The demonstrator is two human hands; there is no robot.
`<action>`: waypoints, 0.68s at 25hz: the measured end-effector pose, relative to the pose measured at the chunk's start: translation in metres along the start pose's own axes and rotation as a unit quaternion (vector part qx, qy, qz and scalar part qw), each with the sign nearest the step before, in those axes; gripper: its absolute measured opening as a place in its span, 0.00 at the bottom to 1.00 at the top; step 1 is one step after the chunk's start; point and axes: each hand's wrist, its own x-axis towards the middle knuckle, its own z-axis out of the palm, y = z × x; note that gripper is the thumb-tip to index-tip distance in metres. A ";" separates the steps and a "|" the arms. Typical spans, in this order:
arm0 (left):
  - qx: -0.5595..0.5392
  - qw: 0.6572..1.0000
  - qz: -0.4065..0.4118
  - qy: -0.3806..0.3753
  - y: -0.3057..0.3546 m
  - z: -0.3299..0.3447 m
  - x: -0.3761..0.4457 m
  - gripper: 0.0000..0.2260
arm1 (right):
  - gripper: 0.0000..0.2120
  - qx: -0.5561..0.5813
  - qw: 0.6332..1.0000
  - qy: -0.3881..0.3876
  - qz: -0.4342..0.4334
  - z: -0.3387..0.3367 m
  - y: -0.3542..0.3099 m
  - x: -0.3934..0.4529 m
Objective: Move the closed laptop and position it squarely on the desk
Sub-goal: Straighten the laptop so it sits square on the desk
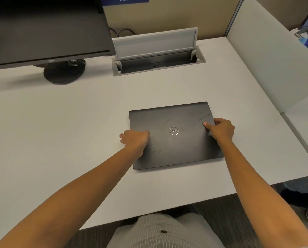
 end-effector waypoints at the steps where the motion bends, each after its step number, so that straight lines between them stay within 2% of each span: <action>1: 0.004 1.000 0.004 0.003 -0.005 0.001 -0.002 0.28 | 0.25 0.002 1.000 -0.003 -0.003 0.000 0.001 -0.001; 6: 0.024 0.998 0.044 0.026 -0.024 0.005 -0.009 0.38 | 0.27 0.020 0.999 -0.016 -0.030 -0.002 0.011 -0.003; 17: 0.073 0.993 0.085 0.035 -0.031 0.000 -0.012 0.39 | 0.26 0.060 0.998 -0.012 -0.035 -0.007 0.025 -0.010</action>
